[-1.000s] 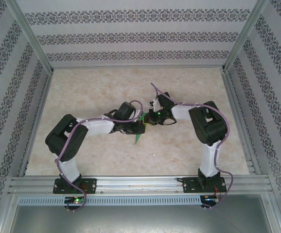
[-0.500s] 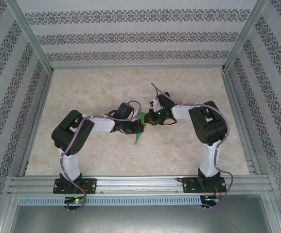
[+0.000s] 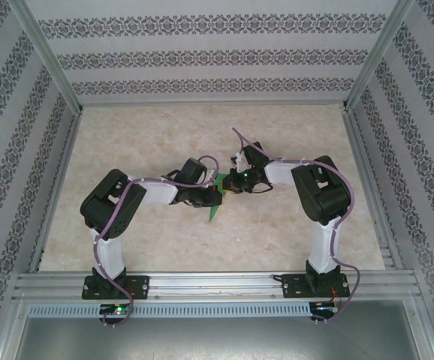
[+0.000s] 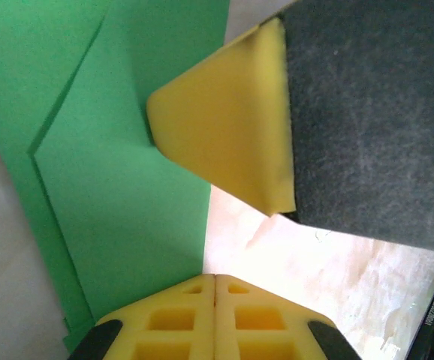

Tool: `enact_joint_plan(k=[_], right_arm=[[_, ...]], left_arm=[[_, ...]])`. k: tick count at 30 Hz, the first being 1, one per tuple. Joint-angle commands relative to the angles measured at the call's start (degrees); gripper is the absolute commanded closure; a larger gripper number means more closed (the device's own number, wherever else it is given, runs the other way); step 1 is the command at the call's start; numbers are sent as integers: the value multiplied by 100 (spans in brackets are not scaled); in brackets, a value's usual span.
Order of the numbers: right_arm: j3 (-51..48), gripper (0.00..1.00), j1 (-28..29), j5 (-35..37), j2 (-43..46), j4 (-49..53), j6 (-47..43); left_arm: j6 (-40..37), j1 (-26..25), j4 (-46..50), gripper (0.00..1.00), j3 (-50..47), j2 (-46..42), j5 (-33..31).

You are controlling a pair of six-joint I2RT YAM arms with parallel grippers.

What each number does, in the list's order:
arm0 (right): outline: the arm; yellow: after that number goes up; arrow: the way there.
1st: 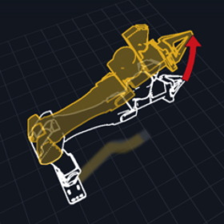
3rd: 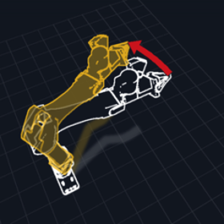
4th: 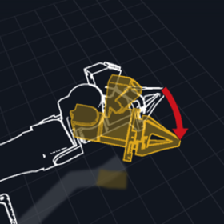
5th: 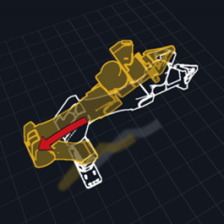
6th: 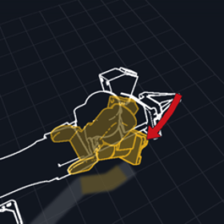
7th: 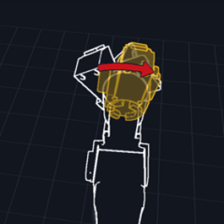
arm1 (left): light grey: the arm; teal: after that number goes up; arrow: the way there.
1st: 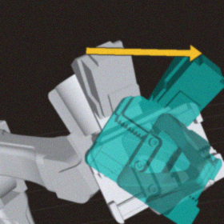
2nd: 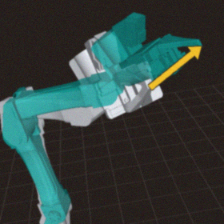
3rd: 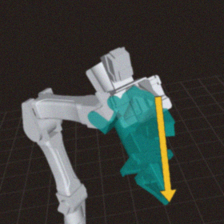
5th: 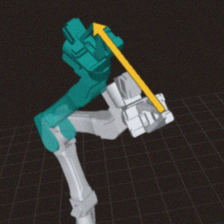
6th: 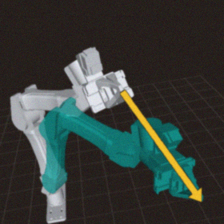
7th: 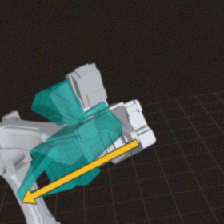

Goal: Fold a paper plane with a square sheet of paper (fold left side to right side)
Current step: Fold the wing for the fifth time at the center of the table.

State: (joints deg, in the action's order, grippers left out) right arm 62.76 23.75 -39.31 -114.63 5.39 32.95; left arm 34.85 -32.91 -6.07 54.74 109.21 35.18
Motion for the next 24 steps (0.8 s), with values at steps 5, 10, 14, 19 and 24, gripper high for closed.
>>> enact_joint_plan(k=[5, 10, 14, 19, 24], right_arm=[[-129, 100, -72, 626, -437, 549, -190], [-157, 100, -112, 634, -428, 554, -210], [-160, 100, -129, 635, -420, 570, -226], [-169, 100, -116, 625, -413, 577, -223], [-157, 100, -84, 604, -446, 575, -217]], left_arm=[[-408, -23, 548, 94, -466, -322, 181], [-496, -114, 630, 93, -655, -522, 242], [-473, -190, 640, 93, -833, -647, 182], [-360, -175, 590, 93, -1117, -1053, -226], [-406, -103, 821, 93, -975, -1489, -510]])
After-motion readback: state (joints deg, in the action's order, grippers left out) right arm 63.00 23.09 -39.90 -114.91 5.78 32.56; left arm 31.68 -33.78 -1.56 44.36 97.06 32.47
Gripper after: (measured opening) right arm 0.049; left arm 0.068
